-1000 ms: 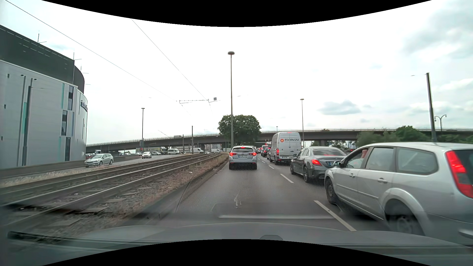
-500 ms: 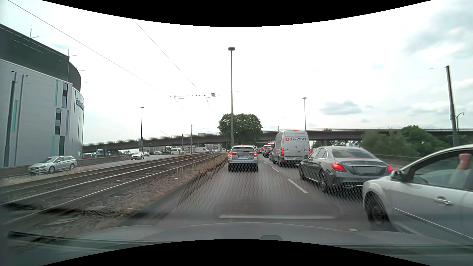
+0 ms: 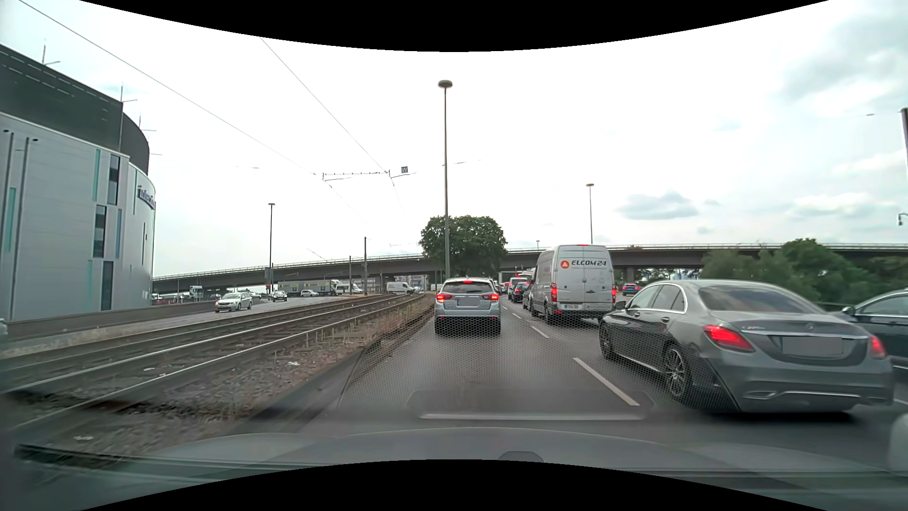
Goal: Follow the waypoints while adhering to traffic rules and regulations
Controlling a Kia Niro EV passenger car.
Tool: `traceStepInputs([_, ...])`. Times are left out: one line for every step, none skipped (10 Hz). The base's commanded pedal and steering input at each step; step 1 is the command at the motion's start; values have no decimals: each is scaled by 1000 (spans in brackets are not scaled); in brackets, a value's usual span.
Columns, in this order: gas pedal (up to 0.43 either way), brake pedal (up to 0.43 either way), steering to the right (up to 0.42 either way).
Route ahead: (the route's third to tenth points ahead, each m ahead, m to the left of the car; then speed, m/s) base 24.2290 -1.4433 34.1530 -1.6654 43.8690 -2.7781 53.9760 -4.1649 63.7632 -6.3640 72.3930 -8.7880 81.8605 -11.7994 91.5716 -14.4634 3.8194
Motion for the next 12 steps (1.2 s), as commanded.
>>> traceStepInputs([0,0,-23])
traceStepInputs([0,0,-23])
traceStepInputs([0,0,-24])
traceStepInputs([0,0,-23])
traceStepInputs([0,12,-24])
traceStepInputs([0,98,-24])
traceStepInputs([0,146,-23])
traceStepInputs([0,183,-24])
traceStepInputs([0,195,-23])
traceStepInputs([0,213,-22])
traceStepInputs([0,220,-16])
traceStepInputs([0,232,-12])
